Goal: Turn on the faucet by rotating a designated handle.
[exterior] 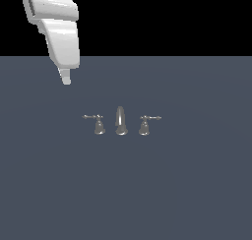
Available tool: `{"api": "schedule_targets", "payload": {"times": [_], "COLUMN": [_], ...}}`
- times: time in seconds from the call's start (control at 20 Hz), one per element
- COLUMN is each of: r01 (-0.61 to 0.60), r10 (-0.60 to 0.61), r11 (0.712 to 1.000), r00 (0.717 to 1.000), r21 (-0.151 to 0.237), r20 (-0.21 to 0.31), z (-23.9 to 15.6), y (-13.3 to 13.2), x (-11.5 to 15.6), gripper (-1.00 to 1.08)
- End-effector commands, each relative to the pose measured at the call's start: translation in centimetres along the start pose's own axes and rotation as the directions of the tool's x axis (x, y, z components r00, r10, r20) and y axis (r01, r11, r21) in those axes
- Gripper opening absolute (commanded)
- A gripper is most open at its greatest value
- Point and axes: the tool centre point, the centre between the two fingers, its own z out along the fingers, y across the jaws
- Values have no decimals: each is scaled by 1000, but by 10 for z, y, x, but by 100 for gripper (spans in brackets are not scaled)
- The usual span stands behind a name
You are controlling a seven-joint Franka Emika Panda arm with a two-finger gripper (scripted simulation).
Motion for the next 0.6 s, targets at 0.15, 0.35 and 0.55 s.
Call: {"api": "schedule_targets", "payload": {"times": [0.15, 0.35, 0.55], "r01": [-86, -149, -217], "r10": [86, 149, 217], "r11": [996, 989, 976], "r00": [996, 989, 976], "r21": [-2, -5, -9], "r20": [-1, -2, -5], "z": [24, 42, 62], "y": [-20, -34, -48], "x": [7, 14, 22], "gripper": [-100, -100, -100]}}
